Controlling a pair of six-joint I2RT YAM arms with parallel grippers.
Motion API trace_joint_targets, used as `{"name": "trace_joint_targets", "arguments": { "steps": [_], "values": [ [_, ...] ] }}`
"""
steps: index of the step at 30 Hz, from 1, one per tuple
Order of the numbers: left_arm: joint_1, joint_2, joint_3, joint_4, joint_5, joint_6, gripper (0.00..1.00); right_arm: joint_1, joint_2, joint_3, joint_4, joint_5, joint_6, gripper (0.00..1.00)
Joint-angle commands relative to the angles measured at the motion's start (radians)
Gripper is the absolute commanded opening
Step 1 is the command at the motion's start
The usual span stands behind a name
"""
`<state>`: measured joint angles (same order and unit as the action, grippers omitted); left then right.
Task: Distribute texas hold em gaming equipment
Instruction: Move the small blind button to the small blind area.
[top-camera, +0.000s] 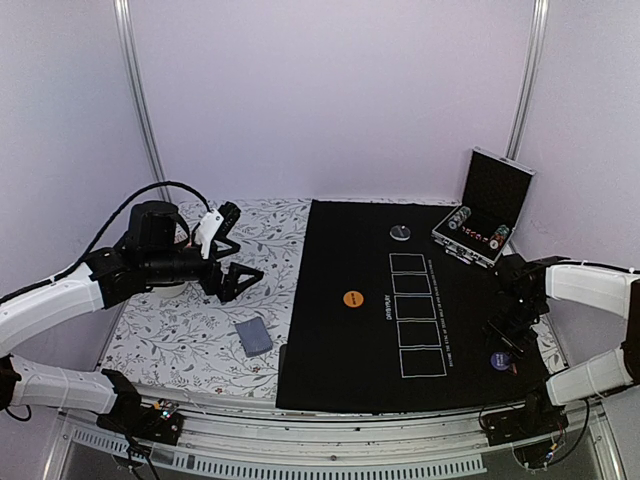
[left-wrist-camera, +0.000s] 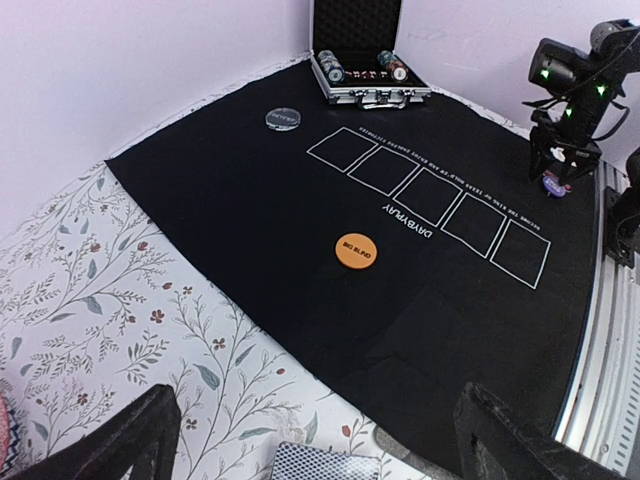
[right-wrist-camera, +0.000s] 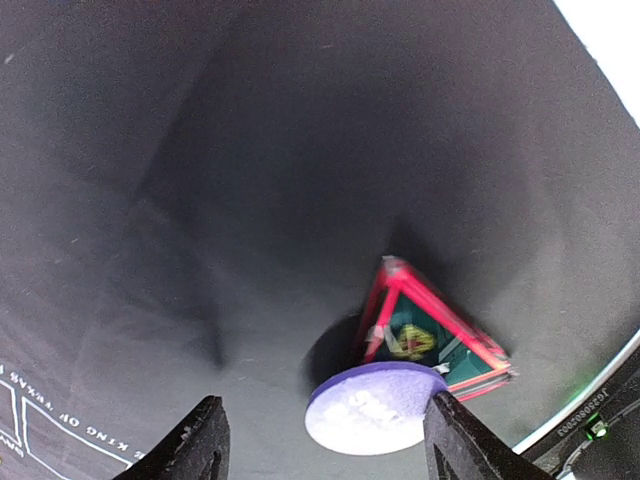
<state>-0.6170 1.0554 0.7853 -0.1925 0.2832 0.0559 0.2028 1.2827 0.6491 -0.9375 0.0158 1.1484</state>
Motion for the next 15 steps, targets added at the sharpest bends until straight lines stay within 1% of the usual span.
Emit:
{"name": "trace_joint_targets", "arguments": {
  "steps": [1,3,7,12,15],
  "values": [
    [-0.021,-0.001,-0.006,0.011,0.007,0.005,0.98,0.032,0.045,0.017,0.124,-0.038,-0.019,0.68],
    [-0.021,-0.003,-0.007,0.010,0.007,0.005,0.98,0.036,0.049,0.037,0.094,-0.021,-0.023,0.68],
    [-0.021,-0.003,-0.008,0.011,0.007,0.005,0.98,0.037,0.004,0.055,0.032,0.018,-0.028,0.70],
    [-0.021,-0.009,-0.006,0.011,0.009,0.004,0.98,0.036,-0.047,0.035,-0.045,0.048,0.002,0.77],
    [-0.021,-0.010,-0.007,0.010,0.015,0.004,0.98,0.037,-0.061,0.024,-0.045,0.048,0.011,0.81]
  ]
}}
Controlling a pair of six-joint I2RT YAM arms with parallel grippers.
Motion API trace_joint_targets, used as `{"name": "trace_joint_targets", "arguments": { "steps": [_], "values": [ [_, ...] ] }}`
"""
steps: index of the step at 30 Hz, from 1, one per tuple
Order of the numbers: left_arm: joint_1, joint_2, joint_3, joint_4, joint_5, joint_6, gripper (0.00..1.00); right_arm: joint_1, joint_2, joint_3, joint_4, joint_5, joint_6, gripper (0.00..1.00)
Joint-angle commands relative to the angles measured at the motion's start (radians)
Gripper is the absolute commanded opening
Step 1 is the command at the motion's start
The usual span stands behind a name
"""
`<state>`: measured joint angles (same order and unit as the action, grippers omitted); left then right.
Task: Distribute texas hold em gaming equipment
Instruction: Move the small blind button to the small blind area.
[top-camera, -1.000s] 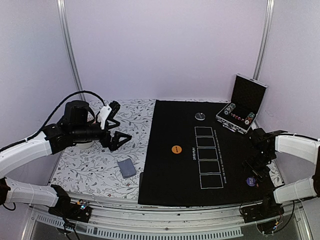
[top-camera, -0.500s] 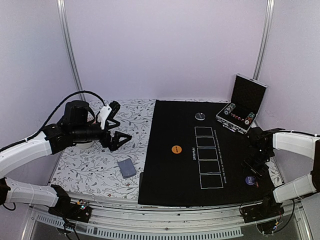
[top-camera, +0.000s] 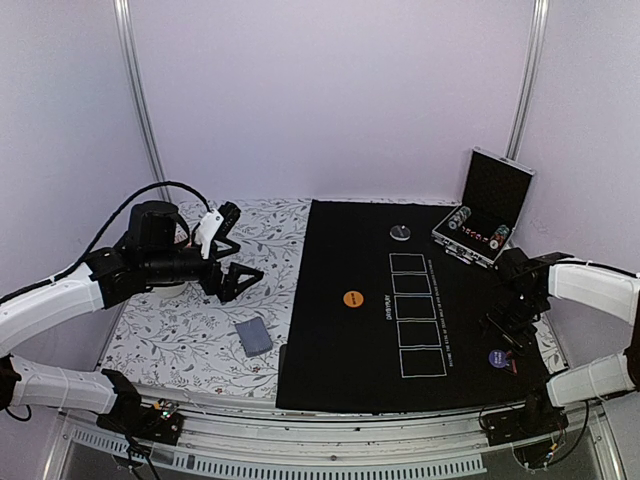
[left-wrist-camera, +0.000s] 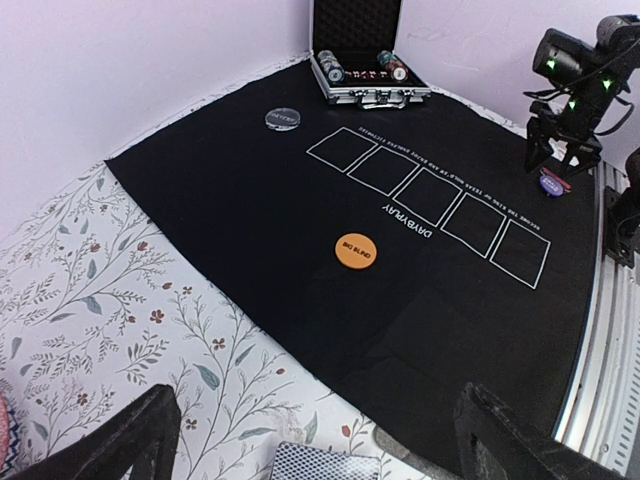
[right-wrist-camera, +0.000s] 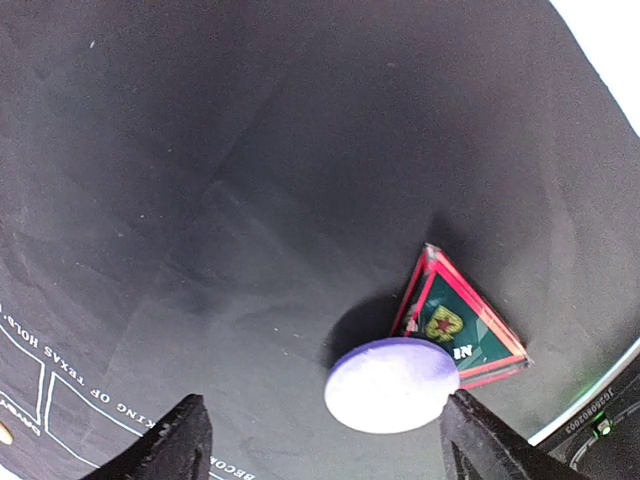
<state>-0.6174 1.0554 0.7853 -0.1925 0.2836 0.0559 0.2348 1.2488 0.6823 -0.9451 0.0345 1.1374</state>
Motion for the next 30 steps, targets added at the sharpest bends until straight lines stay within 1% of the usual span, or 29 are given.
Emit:
{"name": "trace_joint_targets", "arguments": {
  "steps": [1,5,10,14,19,22,26,30],
  "values": [
    [-0.021,-0.010,-0.007,0.010,0.015,0.004,0.98,0.004,-0.024,-0.007,-0.039,0.036,0.028,0.82],
    [-0.021,-0.015,-0.008,0.010,0.012,0.005,0.98,-0.001,0.020,-0.018,-0.026,0.030,0.043,0.85],
    [-0.020,-0.016,-0.008,0.011,0.012,0.005,0.98,-0.014,0.050,-0.070,0.042,-0.004,0.072,0.83],
    [-0.021,-0.018,-0.009,0.010,0.014,0.003,0.98,-0.024,0.063,-0.090,0.076,0.005,0.071,0.78],
    [-0.021,-0.017,-0.009,0.010,0.011,0.007,0.98,-0.026,0.115,-0.101,0.104,-0.005,0.050,0.65],
    [-0.020,-0.015,-0.009,0.011,0.011,0.007,0.98,-0.025,0.122,-0.098,0.110,-0.017,0.034,0.63],
    [-0.021,-0.020,-0.009,0.012,0.028,0.005,0.98,-0.025,0.087,-0.107,0.140,-0.057,0.027,0.57],
    [-0.021,-0.022,-0.009,0.012,0.022,0.006,0.98,-0.022,0.062,-0.115,0.134,-0.068,0.023,0.56]
  ]
}}
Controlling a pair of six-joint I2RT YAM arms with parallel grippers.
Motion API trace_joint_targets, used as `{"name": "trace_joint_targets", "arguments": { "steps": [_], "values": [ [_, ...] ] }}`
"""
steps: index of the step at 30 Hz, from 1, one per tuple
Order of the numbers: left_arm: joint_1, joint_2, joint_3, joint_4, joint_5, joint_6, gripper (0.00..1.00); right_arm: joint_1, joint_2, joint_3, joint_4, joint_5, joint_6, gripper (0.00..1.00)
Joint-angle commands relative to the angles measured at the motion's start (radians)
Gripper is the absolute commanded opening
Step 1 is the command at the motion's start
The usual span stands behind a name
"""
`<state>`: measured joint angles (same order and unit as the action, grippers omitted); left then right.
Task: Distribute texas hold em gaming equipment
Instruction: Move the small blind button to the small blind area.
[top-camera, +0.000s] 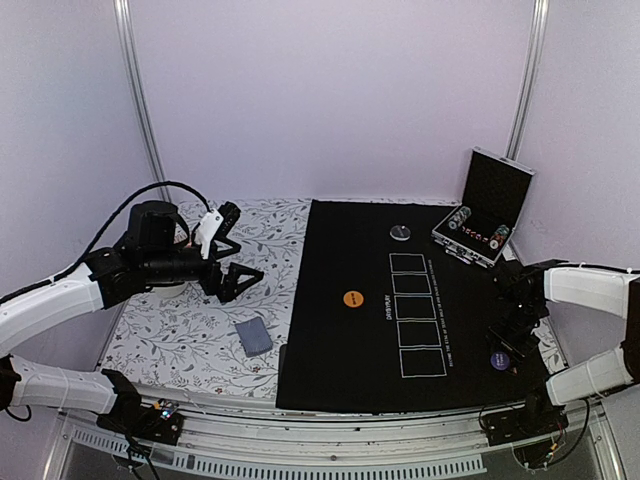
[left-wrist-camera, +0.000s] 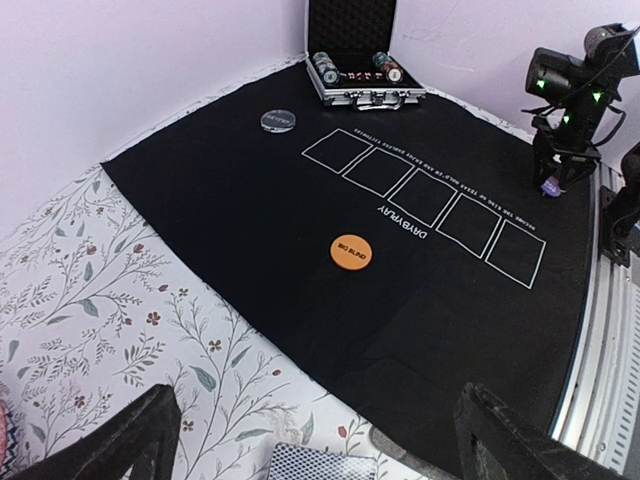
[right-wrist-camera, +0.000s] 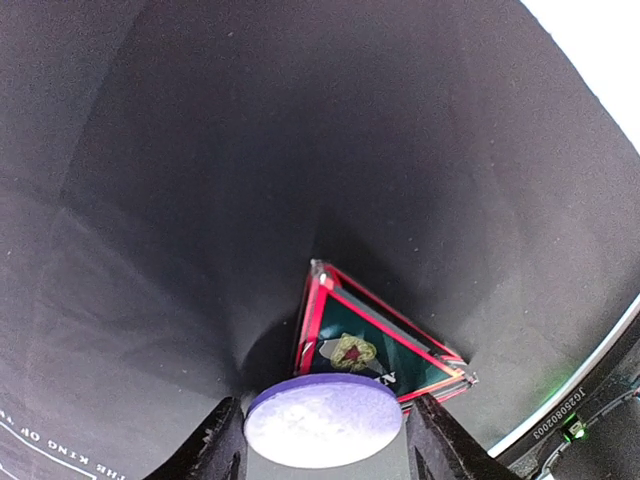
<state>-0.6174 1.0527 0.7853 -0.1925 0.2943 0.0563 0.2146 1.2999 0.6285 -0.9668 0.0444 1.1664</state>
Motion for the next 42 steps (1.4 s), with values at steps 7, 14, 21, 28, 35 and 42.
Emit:
{"name": "trace_joint_targets", "arguments": {
  "steps": [7,14,21,28,35,42],
  "values": [
    [-0.021,-0.021,-0.009,0.012,0.013,0.005,0.98,0.004,-0.006,-0.068,0.172,-0.105,-0.011,0.44],
    [-0.021,-0.023,-0.009,0.013,0.008,0.006,0.98,0.008,-0.028,-0.019,0.144,-0.096,-0.039,0.40],
    [-0.021,-0.021,-0.010,0.012,0.004,0.008,0.98,0.015,-0.033,0.079,0.194,-0.103,-0.126,0.40],
    [-0.021,-0.021,-0.011,0.012,-0.004,0.012,0.98,0.014,0.155,0.276,0.206,-0.063,-0.291,0.40],
    [-0.021,-0.016,-0.014,0.013,-0.009,0.014,0.98,0.013,0.356,0.421,0.149,0.080,-0.400,0.42],
    [-0.021,-0.008,-0.014,0.012,-0.008,0.014,0.98,-0.005,0.462,0.455,0.194,0.074,-0.452,0.43]
  ]
}}
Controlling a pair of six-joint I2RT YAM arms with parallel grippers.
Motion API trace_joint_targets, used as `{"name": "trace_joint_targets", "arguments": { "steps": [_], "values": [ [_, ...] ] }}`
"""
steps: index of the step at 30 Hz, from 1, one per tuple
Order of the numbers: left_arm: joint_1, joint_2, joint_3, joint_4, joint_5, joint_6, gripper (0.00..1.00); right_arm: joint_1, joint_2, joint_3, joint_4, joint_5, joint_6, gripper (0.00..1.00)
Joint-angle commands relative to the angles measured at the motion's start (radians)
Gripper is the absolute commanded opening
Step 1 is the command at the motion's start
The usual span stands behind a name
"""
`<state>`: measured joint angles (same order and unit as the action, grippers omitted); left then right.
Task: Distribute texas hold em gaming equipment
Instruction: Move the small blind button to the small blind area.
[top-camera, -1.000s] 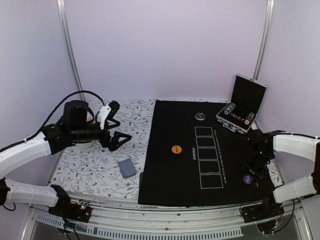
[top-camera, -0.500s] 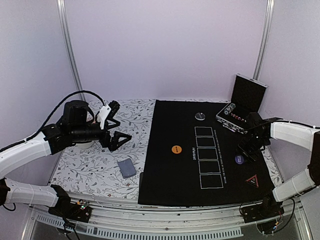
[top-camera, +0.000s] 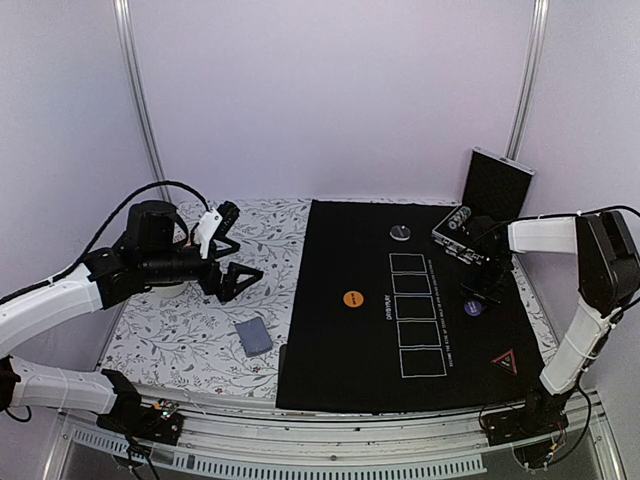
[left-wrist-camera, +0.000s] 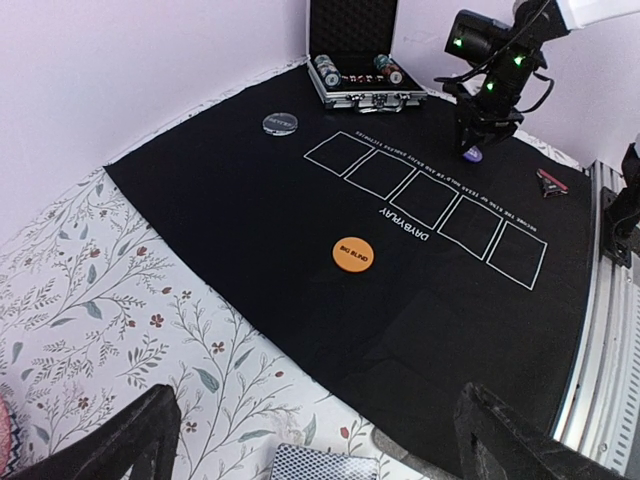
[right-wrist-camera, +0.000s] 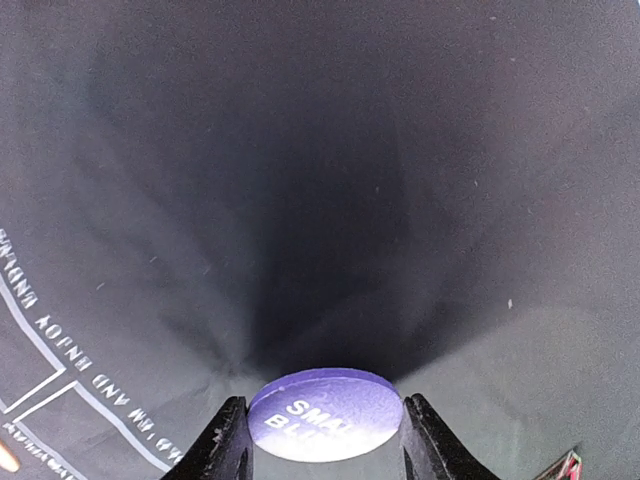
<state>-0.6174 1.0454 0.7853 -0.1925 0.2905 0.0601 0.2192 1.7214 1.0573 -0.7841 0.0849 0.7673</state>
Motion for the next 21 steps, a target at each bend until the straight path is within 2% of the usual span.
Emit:
{"name": "trace_joint_targets", "arguments": {
  "steps": [1,9,13,15,17,19,21],
  "values": [
    [-0.021,0.001,-0.014,0.012,-0.006,0.010,0.98,-0.011,0.051,0.030,0.015,0.033,-0.058,0.43],
    [-0.021,0.001,-0.014,0.012,-0.008,0.010,0.98,-0.017,0.090,0.032,0.022,0.030,-0.071,0.43],
    [-0.021,0.001,-0.014,0.013,-0.006,0.009,0.98,-0.018,0.084,0.034,0.012,0.041,-0.069,0.48],
    [-0.020,0.001,-0.014,0.013,-0.005,0.009,0.98,-0.017,0.084,0.041,0.004,0.042,-0.073,0.55],
    [-0.021,0.000,-0.014,0.013,-0.005,0.010,0.98,-0.017,0.083,0.050,-0.015,0.042,-0.080,0.68],
    [-0.021,-0.001,-0.014,0.012,-0.007,0.010,0.98,-0.017,0.071,0.057,-0.044,0.053,-0.083,0.97],
    [-0.021,-0.004,-0.014,0.012,-0.006,0.010,0.98,-0.016,0.044,0.059,-0.085,0.077,-0.079,0.99]
  ]
}}
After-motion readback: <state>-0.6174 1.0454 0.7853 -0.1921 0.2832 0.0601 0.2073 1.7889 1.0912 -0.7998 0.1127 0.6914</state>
